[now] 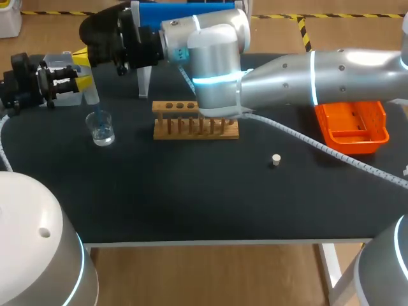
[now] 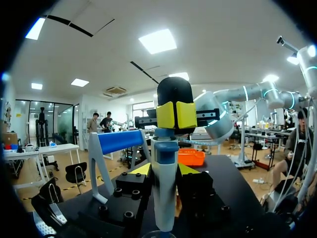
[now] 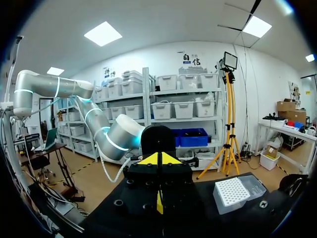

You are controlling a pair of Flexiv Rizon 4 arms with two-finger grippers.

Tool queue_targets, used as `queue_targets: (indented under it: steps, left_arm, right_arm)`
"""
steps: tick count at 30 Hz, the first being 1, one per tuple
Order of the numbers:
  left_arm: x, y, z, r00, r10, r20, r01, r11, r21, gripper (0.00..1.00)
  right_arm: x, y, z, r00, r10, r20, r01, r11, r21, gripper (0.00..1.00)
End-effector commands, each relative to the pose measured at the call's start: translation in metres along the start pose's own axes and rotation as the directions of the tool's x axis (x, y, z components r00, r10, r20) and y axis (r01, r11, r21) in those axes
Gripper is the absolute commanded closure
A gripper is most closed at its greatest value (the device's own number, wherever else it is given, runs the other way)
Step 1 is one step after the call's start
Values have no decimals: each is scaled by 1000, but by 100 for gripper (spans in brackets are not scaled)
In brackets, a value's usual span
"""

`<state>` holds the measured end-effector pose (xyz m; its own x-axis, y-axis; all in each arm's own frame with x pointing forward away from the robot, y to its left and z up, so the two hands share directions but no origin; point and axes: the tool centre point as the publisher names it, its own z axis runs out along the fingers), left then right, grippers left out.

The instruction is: Invert the test tube, pick up the pipette, mount the tip to pipette, aspirate from beaker and dispense into the tube, eject the tip, return the pipette, and cap with the stopper.

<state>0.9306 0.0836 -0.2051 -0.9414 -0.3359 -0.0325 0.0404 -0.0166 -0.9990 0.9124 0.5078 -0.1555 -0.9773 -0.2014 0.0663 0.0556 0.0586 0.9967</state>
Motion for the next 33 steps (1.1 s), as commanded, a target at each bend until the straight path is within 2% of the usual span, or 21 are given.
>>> queue_targets:
  steps: [1,9,10,11,13,19,25,33]
  left_arm:
    - [-2,-7,0,1000,1,-5,-1,1000,3,100]
    - [-2,-7,0,1000,1,-5,-1,1000,3,100]
    - [-2,-7,0,1000,1,-5,-1,1000,3,100]
    - [-2,-7,0,1000,1,-5,-1,1000,3,100]
    - [-2,-7,0,1000,1,-5,-1,1000,3,100]
    - [-2,-7,0,1000,1,-5,-1,1000,3,100]
    - [-2,-7,0,1000,1,-5,-1,1000,3,100]
    - [-2,-7,0,1000,1,-5,-1,1000,3,100]
  right_arm:
    - [0,-3,2,1000,-6,-2,6,1000,-2,100]
    - [1,23,-1,998,-54,-10,54,998,-13,100]
    - [2,25,-2,998,-56,-10,56,998,-13,96]
    - [3,29,-3,998,-64,-8,64,998,-13,60]
    - [4,34,-6,997,-73,-4,73,997,-13,0]
    - [8,49,-20,996,-93,3,93,995,-21,0]
    - [15,63,-45,992,-123,7,123,992,-15,0]
    - [27,69,-94,986,-165,15,164,985,57,0]
